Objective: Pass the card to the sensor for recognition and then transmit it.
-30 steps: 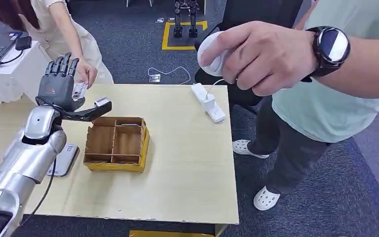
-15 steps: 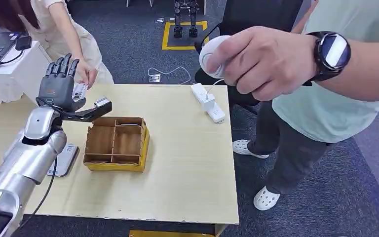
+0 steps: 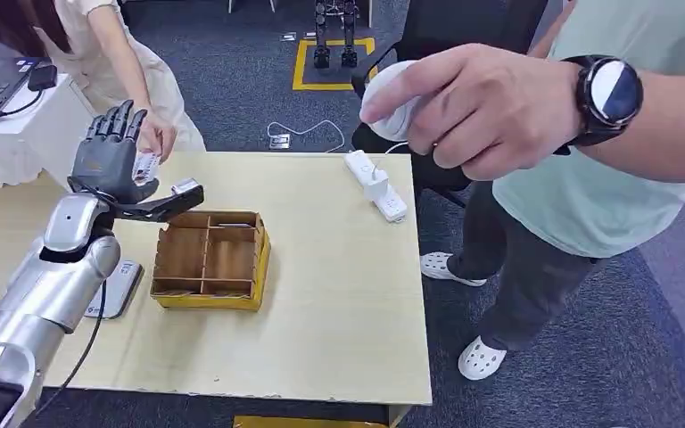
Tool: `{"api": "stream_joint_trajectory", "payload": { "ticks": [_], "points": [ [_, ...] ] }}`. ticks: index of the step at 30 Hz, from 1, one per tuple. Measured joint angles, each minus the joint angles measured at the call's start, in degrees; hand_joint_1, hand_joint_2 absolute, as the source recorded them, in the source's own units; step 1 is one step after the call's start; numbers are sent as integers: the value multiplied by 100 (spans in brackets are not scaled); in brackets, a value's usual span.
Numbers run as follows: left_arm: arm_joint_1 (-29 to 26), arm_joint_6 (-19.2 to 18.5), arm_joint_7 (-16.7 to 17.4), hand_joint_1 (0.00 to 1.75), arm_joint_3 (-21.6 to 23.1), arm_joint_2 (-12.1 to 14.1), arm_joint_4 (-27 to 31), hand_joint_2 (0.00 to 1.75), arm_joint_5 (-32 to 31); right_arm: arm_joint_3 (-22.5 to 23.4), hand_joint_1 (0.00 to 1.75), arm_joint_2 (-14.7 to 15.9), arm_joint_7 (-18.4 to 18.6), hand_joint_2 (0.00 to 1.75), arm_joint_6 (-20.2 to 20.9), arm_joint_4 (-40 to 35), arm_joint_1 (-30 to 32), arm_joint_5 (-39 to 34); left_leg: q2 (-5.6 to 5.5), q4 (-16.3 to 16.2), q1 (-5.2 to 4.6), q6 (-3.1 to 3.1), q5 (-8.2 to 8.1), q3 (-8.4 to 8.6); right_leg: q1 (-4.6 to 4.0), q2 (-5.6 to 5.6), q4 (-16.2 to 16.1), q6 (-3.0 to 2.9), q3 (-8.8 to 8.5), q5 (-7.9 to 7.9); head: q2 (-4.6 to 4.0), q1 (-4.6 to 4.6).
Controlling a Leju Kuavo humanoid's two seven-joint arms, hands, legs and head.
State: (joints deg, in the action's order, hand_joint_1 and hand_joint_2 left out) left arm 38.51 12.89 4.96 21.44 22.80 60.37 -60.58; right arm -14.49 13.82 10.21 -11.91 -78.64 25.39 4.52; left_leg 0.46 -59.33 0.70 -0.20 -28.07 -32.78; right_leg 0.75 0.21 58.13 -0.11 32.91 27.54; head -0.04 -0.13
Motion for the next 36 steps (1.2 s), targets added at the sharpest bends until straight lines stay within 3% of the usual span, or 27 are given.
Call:
{"api": "stream_joint_trajectory", "payload": {
  "ticks": [21,28,36],
  "points": [
    [-3,-37,48,2,0,9,2,175,-9,0,0,0,0,175,35,0,-2,20,0,0,0,0,0,0,0,0,0,0,0,0,0,0],
    [-99,-35,-321,2,-94,-55,88,175,934,4,0,0,-9,175,61,0,-8,64,0,0,0,0,0,0,0,0,0,0,0,0,0,-2],
    [-142,20,-232,2,-160,-46,146,175,702,0,0,19,-144,175,192,0,-17,-48,0,0,0,0,0,0,0,-1,0,0,0,0,0,0]
  ]
}}
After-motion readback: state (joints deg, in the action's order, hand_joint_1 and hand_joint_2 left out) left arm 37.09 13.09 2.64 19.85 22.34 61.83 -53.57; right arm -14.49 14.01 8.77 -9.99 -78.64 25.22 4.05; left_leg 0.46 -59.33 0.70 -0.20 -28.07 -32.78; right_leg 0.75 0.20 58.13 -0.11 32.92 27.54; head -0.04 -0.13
